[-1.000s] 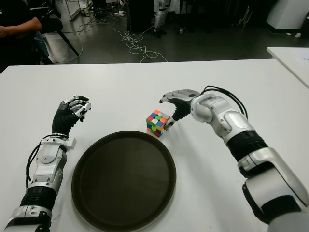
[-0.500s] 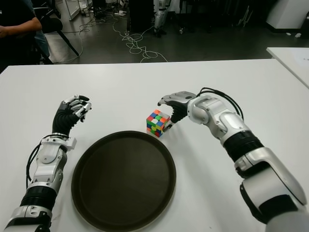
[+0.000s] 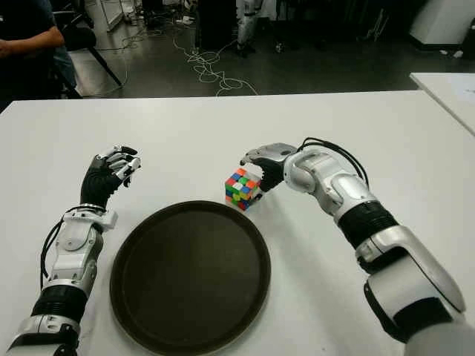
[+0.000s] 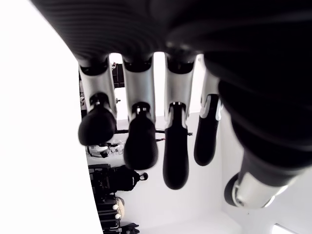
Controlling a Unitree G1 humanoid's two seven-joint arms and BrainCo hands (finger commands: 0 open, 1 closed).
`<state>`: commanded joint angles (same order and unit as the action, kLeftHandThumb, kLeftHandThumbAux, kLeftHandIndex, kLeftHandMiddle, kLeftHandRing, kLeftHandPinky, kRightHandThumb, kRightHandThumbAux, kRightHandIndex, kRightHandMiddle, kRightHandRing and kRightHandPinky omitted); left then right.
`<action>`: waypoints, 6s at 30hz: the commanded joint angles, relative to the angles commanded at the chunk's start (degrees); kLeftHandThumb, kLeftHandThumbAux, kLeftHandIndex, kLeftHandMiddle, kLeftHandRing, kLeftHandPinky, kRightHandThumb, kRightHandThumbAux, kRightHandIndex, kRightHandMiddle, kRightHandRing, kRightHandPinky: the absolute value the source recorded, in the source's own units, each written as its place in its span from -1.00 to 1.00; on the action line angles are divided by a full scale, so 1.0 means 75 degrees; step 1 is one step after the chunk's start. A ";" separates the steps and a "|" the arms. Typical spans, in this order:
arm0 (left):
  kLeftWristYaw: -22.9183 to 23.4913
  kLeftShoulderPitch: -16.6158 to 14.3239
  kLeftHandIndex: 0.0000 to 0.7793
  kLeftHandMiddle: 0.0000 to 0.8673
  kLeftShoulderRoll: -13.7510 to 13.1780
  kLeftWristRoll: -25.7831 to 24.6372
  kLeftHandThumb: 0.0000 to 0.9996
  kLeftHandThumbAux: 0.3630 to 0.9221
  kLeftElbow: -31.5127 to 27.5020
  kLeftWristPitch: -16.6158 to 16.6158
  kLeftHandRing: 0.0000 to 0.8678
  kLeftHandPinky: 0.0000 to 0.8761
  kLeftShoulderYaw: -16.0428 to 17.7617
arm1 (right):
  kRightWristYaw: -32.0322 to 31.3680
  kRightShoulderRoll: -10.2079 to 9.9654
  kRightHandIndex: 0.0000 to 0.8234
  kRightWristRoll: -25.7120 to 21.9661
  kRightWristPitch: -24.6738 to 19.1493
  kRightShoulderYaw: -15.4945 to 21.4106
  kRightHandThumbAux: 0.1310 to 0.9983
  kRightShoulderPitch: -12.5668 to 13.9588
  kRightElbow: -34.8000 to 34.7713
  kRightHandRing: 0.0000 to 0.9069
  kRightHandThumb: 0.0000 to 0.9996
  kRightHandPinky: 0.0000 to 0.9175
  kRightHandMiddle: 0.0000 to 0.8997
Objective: Pick up the Rubik's Cube and put it in the plate
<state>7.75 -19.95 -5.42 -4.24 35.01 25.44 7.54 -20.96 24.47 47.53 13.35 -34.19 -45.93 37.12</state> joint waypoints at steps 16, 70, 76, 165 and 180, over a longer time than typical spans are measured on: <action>-0.0098 -0.0023 0.05 0.31 0.0017 0.0080 0.68 0.07 0.0057 0.0093 0.66 0.71 -0.0028 | 0.0082 -0.0051 -0.99 0.0079 0.0044 -0.0128 -0.13 0.0049 0.0001 -0.73 -1.00 -0.91 -0.70; -0.0019 -0.0031 0.06 0.32 0.0041 0.0022 0.69 0.07 0.0189 0.0195 0.69 0.75 0.0006 | 0.0107 -0.0131 -1.00 0.0207 -0.0109 -0.0246 -0.08 0.0100 -0.0043 -0.73 -1.00 -0.92 -0.72; -0.0076 -0.0012 0.07 0.33 0.0051 0.0017 0.69 0.07 0.0135 0.0114 0.70 0.75 0.0005 | 0.0094 -0.0130 -1.00 0.0252 -0.0139 -0.0260 -0.10 0.0110 -0.0083 -0.75 -1.00 -0.91 -0.73; 0.0144 -0.0085 0.07 0.32 -0.0013 -0.0026 0.69 0.06 0.0284 0.0175 0.70 0.77 0.0016 | 0.0742 -0.0371 -0.89 0.0538 -0.0099 -0.0325 0.01 0.0225 -0.0022 -0.63 -1.00 -0.84 -0.62; 0.0071 -0.0054 0.07 0.30 -0.0008 0.0003 0.69 0.06 0.0191 0.0058 0.68 0.74 0.0014 | 0.1043 -0.0565 -0.88 0.0410 0.0173 -0.0327 0.06 0.0048 0.0816 -0.58 -0.90 -0.61 -0.64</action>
<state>8.28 -20.35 -5.48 -4.21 36.44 25.88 7.65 -13.15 20.23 50.61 14.65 -36.64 -45.57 43.24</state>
